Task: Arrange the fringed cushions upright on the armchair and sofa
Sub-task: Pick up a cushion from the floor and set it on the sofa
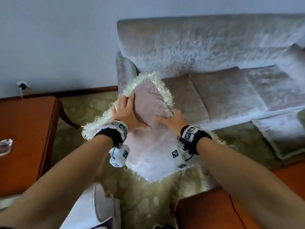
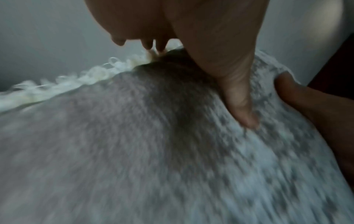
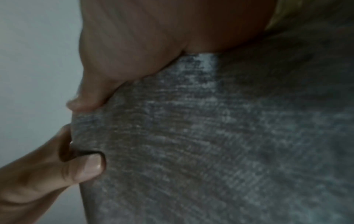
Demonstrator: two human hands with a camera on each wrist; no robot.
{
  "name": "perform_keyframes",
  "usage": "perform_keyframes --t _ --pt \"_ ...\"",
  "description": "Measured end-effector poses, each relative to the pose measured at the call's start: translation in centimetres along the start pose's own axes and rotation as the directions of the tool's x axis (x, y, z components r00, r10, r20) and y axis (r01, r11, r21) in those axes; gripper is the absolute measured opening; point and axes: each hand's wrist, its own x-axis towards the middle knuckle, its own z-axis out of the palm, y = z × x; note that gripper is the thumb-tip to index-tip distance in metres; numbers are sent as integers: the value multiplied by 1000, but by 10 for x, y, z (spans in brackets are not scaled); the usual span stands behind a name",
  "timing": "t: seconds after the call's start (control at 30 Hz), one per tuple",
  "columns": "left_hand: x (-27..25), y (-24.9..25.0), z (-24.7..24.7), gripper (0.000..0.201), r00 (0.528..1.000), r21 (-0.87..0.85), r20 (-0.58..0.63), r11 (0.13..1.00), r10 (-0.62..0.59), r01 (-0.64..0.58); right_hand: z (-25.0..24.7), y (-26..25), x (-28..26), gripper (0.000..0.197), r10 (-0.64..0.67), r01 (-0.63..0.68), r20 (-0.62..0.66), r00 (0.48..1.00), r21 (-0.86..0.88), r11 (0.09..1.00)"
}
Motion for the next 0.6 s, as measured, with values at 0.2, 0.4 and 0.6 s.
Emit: perform_keyframes --t 0.2,0.4,0.6 --pt "60 67 -61 159 999 -144 -3 988 49 -49 -82 -71 35 52 -144 145 -150 978 -6 989" --pt "139 108 -76 119 998 -471 -22 879 67 -69 -136 -104 113 48 -223 207 -114 968 -138 969" --pt "217 140 -83 102 998 -337 -62 940 30 -49 -172 -128 191 53 -242 198 -92 966 -338 920"
